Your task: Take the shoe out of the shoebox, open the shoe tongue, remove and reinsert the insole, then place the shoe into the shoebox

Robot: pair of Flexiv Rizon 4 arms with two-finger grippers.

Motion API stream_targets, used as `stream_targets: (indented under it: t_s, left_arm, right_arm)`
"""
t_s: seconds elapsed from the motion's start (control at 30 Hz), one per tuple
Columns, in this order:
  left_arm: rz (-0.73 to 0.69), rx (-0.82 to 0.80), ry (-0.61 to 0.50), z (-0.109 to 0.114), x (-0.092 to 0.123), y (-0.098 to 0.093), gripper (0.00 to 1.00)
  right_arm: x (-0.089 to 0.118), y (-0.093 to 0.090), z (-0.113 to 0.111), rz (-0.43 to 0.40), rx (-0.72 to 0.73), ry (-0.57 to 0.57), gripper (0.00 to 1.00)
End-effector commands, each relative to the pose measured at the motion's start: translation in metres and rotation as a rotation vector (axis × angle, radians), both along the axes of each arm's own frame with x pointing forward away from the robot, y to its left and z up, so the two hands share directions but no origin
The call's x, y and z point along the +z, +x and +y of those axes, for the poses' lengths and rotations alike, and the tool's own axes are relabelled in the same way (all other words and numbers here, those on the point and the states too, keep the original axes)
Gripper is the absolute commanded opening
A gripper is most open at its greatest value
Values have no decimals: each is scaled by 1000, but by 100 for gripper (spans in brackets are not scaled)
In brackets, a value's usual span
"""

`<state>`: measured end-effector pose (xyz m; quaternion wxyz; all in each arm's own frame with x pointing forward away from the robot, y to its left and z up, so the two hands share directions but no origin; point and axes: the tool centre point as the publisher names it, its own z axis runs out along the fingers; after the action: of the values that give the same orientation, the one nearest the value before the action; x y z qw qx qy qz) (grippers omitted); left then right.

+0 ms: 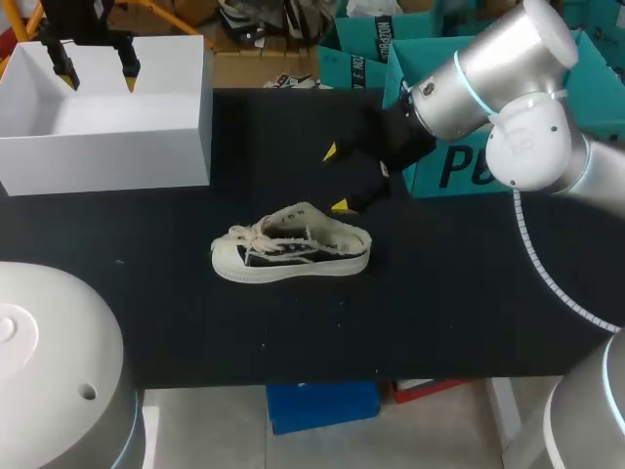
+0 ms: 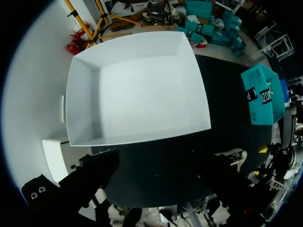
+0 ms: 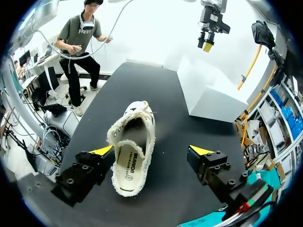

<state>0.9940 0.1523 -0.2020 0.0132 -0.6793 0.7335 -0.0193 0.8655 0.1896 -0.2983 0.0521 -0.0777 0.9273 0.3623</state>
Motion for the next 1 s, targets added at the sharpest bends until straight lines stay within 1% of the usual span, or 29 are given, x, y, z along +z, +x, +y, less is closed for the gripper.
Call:
stream_targets:
  t_s: [0.03, 0.17, 0.2, 0.23, 0.3, 0.37, 0.4, 0.43, 0.47, 0.5, 0.57, 0.67, 0.77, 0.87, 1.0]
  left_arm:
    - [0, 1, 1, 0, 1, -1, 100]
    - [0, 1, 1, 0, 1, -1, 100]
    - [0, 1, 1, 0, 1, -1, 100]
    - [0, 1, 1, 0, 1, -1, 100]
    - [0, 1, 1, 0, 1, -1, 100]
    - [0, 1, 1, 0, 1, -1, 100]
    - [0, 1, 1, 0, 1, -1, 100]
    - [0, 1, 1, 0, 1, -1, 100]
    - [0, 1, 1, 0, 1, -1, 100]
    - [0, 1, 1, 0, 1, -1, 100]
    - [0, 1, 1, 0, 1, -1, 100]
    - [0, 1, 1, 0, 1, -1, 100]
    - [0, 1, 1, 0, 1, -1, 100]
    - [0, 1, 1, 0, 1, -1, 100]
    - [0, 1, 1, 0, 1, -1, 100]
  right_arm:
    - [-2, 0, 0, 0, 2, 17, 100]
    - [-2, 0, 0, 0, 2, 17, 100]
    - [-6, -3, -4, -15, -7, 43, 100]
    - [-10, -12, -8, -38, -11, 89, 100]
    - [-13, -26, -13, -49, -25, 110, 100]
    - [-7, -50, -15, -37, -32, 178, 100]
    - [-4, -60, -15, -30, -20, 180, 100]
    - [-3, -66, -16, -27, -21, 180, 100]
    - [-2, -77, -19, -24, -30, 211, 100]
    - [-3, -83, -19, -13, -15, 215, 100]
    - [-5, -92, -21, -19, -9, 210, 100]
    - [-5, -98, -23, -30, -10, 233, 100]
    - [-10, -99, -26, -36, -6, 233, 100]
    - [-21, -95, -29, -34, -9, 234, 100]
    - [-40, -87, -31, -6, -13, 251, 100]
